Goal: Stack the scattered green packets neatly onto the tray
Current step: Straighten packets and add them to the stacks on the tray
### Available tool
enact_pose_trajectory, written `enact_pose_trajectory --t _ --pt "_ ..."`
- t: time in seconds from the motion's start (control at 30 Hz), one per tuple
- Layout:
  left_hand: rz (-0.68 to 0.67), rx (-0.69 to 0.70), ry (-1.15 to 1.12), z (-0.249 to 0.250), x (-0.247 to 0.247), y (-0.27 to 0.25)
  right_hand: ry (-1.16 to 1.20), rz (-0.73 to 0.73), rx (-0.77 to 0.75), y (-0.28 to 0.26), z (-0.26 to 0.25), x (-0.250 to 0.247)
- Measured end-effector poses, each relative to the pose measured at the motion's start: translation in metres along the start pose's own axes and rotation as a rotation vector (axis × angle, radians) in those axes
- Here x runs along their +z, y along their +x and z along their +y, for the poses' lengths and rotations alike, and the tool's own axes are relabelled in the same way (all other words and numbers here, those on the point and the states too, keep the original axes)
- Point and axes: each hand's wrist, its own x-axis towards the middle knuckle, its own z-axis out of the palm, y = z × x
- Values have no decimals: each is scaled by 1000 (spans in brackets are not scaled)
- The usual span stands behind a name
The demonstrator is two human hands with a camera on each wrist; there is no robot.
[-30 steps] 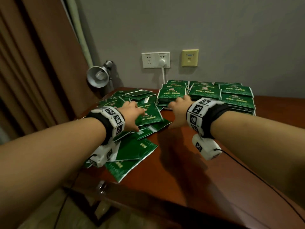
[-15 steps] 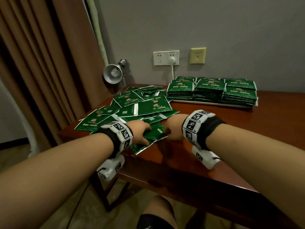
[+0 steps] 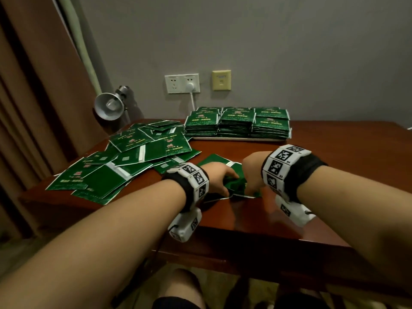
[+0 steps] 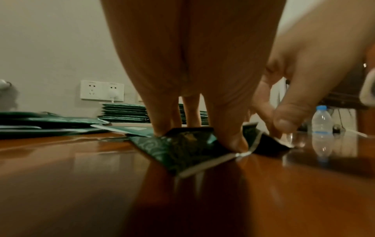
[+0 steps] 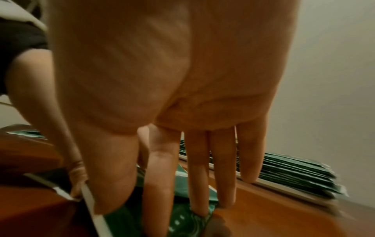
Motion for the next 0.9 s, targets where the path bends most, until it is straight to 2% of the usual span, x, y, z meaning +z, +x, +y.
enact_pose_trajectory --t 0.1,0.37,0.53,0.6,0.7,0.9 --pt "-5 1 -9 6 -2 13 60 -36 -4 -8 7 4" --pt "17 -43 -110 -5 2 23 167 134 25 4 3 8" --pt "32 -119 -189 -1 4 28 166 133 13 5 0 7" --pt "36 -169 -147 -1 6 30 145 111 3 3 -1 7" --pt "41 -223 -39 -4 9 32 157 159 -1 1 0 10" --pt "52 -269 1 1 10 30 139 163 19 4 -3 9"
